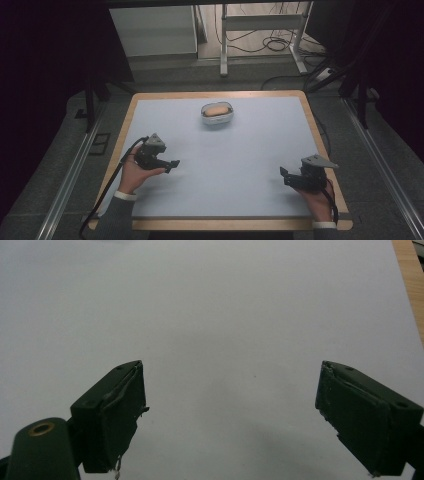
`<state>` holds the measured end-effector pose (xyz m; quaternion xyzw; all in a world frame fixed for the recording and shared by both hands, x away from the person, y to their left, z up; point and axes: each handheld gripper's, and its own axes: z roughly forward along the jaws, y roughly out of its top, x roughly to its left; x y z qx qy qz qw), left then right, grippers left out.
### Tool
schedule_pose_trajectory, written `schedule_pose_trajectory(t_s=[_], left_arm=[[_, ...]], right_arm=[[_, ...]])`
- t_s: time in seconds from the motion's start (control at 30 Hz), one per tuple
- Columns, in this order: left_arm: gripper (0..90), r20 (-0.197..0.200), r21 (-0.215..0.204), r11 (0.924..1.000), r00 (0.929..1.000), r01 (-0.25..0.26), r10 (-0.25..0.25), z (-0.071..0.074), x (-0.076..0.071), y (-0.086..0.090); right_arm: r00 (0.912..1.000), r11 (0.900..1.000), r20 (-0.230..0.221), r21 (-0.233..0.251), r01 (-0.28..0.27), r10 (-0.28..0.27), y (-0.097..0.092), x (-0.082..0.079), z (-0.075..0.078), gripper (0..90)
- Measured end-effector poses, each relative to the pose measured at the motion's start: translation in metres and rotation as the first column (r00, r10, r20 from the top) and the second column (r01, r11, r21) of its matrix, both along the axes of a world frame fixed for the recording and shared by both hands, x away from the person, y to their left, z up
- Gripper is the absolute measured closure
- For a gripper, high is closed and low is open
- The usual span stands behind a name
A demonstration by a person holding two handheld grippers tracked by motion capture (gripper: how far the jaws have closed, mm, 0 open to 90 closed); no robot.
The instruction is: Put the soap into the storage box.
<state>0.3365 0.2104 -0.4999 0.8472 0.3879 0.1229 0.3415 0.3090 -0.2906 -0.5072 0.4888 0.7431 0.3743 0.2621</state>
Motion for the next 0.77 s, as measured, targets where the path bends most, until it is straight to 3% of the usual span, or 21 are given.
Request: schedule_pose_trajectory(t_s=[0.13,0.23,0.37,0.77], left_arm=[[19.9,-0.007,-0.008,0.9995,0.9995,-0.030,0.029,-0.009,-0.009,0.007],[19.3,-0.013,0.022,0.9989,0.9991,-0.040,0.040,-0.013,-0.011,0.010],[19.3,-0.011,0.011,0.9987,0.9987,-0.049,0.049,-0.015,-0.013,0.011],[18.7,0.000,-0.014,0.9980,0.9981,-0.062,0.062,-0.011,-0.018,0.019]], right_arm=[[1.0000,1.0000,-0.004,-0.005,-0.002,0.002,0.001,0.000,-0.001,12.7],[1.0000,1.0000,-0.005,-0.006,-0.004,0.004,0.002,0.000,-0.001,12.7],[1.0000,0.9999,-0.004,-0.008,-0.008,0.008,0.003,0.001,-0.001,12.7],[0.9998,0.9998,0.004,0.000,-0.018,0.018,0.006,0.005,-0.004,12.7]])
